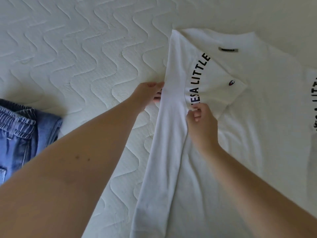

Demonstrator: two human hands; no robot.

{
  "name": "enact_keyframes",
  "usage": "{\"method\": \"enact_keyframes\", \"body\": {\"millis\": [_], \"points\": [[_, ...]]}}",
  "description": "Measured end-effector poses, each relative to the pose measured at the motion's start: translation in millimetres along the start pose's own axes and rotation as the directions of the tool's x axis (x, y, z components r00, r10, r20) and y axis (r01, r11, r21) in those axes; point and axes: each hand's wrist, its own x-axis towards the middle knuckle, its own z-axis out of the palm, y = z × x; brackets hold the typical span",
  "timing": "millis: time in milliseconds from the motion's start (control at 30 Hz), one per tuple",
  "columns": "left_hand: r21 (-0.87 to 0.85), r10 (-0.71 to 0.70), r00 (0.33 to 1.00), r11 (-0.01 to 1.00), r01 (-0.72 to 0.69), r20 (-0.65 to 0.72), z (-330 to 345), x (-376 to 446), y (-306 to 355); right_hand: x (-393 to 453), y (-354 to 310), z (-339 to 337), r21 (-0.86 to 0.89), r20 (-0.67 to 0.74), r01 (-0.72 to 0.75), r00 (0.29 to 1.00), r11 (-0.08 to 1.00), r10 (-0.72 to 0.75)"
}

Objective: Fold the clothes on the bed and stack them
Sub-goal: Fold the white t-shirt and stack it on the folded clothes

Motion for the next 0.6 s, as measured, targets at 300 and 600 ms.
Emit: {"method": "enact_keyframes", "body": {"millis": [300,600], "points": [[0.187,-0.255,0.967,0.951,0.248,0.017,-11,-112,-93,-39,4,21,0.37,0.206,-0.435,0.9,0.821,0.384],[0.227,-0.205,0.979,0.954,0.197,0.01,-11,-224,-184,-94,15,17,0.0,0.492,-0.553,0.725,0.833,0.482]]}}
